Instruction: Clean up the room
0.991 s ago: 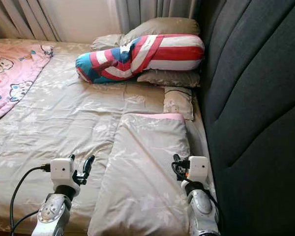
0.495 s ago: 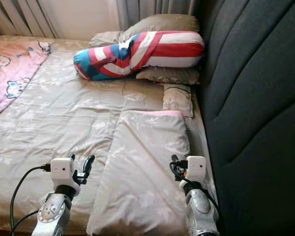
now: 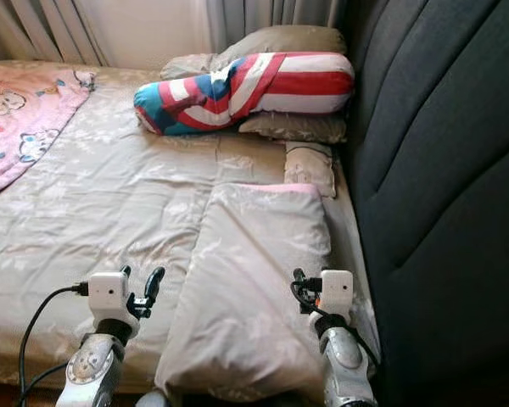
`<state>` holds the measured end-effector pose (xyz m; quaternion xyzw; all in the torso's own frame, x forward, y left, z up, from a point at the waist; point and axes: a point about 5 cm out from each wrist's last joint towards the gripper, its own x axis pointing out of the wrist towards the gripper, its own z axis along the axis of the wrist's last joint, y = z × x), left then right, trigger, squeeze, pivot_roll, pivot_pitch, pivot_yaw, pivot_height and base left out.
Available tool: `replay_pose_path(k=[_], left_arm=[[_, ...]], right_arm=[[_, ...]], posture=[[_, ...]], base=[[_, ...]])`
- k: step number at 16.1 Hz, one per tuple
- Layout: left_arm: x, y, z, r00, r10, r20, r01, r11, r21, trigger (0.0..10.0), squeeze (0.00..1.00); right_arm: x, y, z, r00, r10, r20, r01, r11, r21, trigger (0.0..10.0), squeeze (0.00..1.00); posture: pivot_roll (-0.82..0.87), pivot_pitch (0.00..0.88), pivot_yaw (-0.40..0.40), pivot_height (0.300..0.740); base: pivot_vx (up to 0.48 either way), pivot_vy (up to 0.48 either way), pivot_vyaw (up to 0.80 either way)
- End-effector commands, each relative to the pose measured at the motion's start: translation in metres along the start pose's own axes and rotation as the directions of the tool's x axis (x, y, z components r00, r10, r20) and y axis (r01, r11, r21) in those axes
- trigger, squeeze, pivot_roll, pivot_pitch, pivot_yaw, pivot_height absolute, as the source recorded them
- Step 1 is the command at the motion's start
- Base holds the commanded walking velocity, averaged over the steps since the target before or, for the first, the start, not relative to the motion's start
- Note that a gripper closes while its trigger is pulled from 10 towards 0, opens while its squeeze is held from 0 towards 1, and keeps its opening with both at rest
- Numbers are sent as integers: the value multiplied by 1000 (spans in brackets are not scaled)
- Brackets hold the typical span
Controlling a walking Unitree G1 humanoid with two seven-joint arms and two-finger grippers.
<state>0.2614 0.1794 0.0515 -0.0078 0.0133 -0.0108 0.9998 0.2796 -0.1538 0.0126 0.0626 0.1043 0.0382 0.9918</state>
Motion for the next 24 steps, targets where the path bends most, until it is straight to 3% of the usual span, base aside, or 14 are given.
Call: replay_pose_path(k=[1, 6, 15, 18, 24], left_arm=[[1, -3, 2, 1000, -11, 3, 11, 1000, -11, 10000, 0], [0, -3, 1, 1000, -14, 0, 14, 1000, -14, 10000, 0], [3, -1, 4, 1000, 4, 1, -4, 1000, -25, 10000, 0], [4, -1, 5, 1000, 2, 0, -2, 1000, -19, 10000, 0], [4, -6, 3, 1000, -21, -3, 21, 1000, -20, 10000, 0]], right_arm=[[0, -1, -1, 1000, -1, -4, 1, 1000, 8, 10000, 0], [0, 1, -4, 1000, 9, -20, -9, 1000, 9, 10000, 0], [2, 5, -7, 998, 51, -39, -51, 999, 4, 10000, 0], [2, 6, -6, 997, 68, -33, -68, 998, -17, 10000, 0], [3, 4, -5, 999, 40, -32, -40, 999, 2, 10000, 0]], posture=[[20, 90, -69, 663], [20, 82, -69, 663], [21, 98, -67, 663], [20, 104, -67, 663], [18, 109, -69, 663]], base=[[0, 0, 0], [0, 0, -793], [0, 0, 0], [0, 320, 267], [0, 0, 133]])
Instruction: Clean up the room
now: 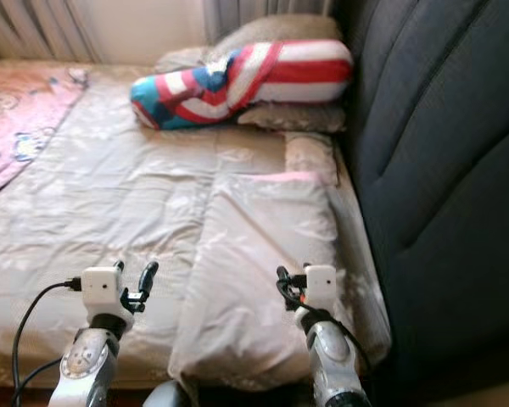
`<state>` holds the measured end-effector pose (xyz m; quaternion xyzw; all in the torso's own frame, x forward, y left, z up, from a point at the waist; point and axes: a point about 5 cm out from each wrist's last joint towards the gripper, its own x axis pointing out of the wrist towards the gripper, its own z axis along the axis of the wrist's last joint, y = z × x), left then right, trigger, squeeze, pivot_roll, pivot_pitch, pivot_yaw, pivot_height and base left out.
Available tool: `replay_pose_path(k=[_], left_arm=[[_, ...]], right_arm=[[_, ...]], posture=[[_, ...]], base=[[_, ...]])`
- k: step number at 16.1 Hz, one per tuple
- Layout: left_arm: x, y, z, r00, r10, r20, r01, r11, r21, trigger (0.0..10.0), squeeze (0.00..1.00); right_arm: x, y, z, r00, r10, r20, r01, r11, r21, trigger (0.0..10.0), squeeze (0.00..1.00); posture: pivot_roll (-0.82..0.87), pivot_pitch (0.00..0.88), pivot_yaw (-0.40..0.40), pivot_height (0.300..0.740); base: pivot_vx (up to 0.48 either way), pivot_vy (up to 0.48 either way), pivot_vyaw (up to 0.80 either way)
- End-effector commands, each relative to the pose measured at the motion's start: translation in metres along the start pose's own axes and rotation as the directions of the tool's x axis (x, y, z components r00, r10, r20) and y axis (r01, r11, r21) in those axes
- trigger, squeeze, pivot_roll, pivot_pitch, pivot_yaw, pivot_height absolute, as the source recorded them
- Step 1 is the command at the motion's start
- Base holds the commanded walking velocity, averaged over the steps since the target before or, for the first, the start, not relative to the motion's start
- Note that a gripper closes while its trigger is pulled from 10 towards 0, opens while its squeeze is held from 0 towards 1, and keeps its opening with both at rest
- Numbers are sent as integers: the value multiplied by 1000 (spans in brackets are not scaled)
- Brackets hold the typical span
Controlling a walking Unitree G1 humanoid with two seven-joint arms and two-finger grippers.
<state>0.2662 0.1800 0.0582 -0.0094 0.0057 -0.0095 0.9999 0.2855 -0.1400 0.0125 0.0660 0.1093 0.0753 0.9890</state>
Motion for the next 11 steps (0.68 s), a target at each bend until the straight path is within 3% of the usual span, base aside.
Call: replay_pose_path(k=[1, 9, 11], left_arm=[[-1, -7, -4, 999, -28, -21, 28, 999, -20, 10000, 0], [-1, -8, -4, 999, -34, -28, 33, 999, -26, 10000, 0], [-2, -7, -4, 999, -34, -28, 33, 999, -24, 10000, 0]], right_arm=[[-5, -10, -5, 999, -42, -18, 42, 999, 1, 10000, 0], [-4, -11, -5, 999, -49, -20, 49, 999, 2, 10000, 0], [-4, -11, -6, 999, -46, -28, 46, 999, 3, 10000, 0]], posture=[[18, 110, -69, 663], [19, 114, -66, 663], [20, 115, -64, 663]], base=[[0, 0, 0], [0, 0, 0], [259, 0, 0]])
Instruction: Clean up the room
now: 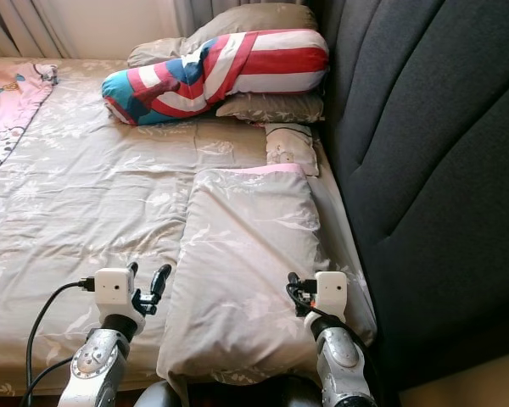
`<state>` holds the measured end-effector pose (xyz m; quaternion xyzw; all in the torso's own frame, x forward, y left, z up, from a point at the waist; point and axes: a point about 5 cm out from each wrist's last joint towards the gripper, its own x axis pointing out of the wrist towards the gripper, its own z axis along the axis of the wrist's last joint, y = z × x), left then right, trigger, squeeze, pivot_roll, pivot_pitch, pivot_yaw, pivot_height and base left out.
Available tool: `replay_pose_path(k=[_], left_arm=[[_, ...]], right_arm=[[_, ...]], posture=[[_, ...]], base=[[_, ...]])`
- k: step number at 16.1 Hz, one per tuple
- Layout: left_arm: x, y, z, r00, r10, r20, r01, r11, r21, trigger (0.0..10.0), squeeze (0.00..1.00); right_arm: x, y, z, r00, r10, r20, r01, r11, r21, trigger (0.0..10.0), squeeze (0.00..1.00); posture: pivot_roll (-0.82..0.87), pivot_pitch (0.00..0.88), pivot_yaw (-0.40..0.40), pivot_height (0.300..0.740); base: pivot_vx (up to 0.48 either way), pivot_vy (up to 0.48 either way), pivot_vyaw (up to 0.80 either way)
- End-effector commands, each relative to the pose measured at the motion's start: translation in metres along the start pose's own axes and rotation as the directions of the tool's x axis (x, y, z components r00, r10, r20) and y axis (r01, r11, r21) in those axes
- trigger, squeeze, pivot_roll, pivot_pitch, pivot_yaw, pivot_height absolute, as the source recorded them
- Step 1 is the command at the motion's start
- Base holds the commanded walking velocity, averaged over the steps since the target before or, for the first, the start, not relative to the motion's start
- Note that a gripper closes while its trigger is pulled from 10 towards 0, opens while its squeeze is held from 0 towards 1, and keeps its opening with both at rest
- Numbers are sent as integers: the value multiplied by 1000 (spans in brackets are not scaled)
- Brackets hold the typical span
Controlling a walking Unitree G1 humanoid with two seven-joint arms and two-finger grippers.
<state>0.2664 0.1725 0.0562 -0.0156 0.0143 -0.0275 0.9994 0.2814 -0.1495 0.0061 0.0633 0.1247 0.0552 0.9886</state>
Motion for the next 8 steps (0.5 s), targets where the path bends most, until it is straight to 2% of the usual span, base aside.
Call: replay_pose_path(k=[1, 8], left_arm=[[-2, 0, -1, 1000, 3, -11, -3, 1000, -11, 10000, 0], [-1, -1, -1, 1000, -2, -9, 2, 1000, -11, 10000, 0]], right_arm=[[0, -1, -1, 1000, -3, -2, 3, 1000, 3, 10000, 0], [0, -2, -2, 1000, 1, -13, -1, 1000, 5, 10000, 0]], posture=[[21, 116, -64, 663], [20, 118, -63, 663]], base=[[266, 0, 0], [303, 0, 0]])
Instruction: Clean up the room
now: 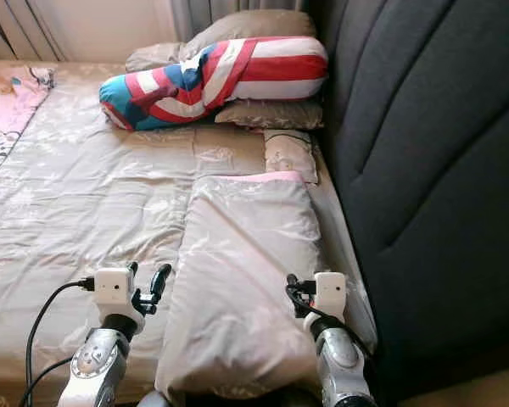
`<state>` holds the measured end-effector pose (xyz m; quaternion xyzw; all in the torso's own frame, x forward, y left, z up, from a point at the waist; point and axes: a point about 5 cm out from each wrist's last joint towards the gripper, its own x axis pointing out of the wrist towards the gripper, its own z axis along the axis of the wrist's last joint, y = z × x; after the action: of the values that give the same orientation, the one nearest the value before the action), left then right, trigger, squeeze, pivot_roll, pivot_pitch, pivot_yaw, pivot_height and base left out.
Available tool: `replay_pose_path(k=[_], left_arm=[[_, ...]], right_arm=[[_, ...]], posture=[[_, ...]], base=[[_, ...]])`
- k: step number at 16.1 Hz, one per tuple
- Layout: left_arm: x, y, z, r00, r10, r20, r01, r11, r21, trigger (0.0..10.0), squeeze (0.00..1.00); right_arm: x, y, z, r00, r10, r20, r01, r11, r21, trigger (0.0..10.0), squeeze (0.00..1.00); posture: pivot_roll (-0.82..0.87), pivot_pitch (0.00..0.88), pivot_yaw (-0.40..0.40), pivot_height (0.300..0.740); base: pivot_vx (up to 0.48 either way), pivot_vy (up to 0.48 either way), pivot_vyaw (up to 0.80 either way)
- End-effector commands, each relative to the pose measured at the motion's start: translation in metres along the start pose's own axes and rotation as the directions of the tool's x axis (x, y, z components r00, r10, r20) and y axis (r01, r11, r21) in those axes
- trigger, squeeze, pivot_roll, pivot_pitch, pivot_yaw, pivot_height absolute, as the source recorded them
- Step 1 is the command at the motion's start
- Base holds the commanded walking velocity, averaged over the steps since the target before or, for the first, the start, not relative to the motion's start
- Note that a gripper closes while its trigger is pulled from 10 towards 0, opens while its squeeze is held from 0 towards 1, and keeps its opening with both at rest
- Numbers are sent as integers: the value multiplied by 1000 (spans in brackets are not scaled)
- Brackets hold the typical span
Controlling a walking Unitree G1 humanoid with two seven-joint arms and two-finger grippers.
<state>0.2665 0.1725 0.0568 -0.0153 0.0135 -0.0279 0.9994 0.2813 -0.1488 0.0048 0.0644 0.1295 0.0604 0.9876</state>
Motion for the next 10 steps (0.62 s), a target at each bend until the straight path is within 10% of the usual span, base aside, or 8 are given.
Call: replay_pose_path(k=[1, 10], left_arm=[[-1, -1, -1, 1000, -2, -10, 2, 1000, -12, 10000, 0], [0, -1, 0, 1000, -5, -10, 5, 999, -32, 10000, 0]], right_arm=[[-1, -3, -1, 1000, -8, -3, 8, 1000, 4, 10000, 0], [5, -12, 0, 993, -100, -60, 99, 995, -20, 10000, 0]], posture=[[20, 118, -63, 663], [23, 126, -63, 663]], base=[[322, 0, 0], [35, 0, 0]])
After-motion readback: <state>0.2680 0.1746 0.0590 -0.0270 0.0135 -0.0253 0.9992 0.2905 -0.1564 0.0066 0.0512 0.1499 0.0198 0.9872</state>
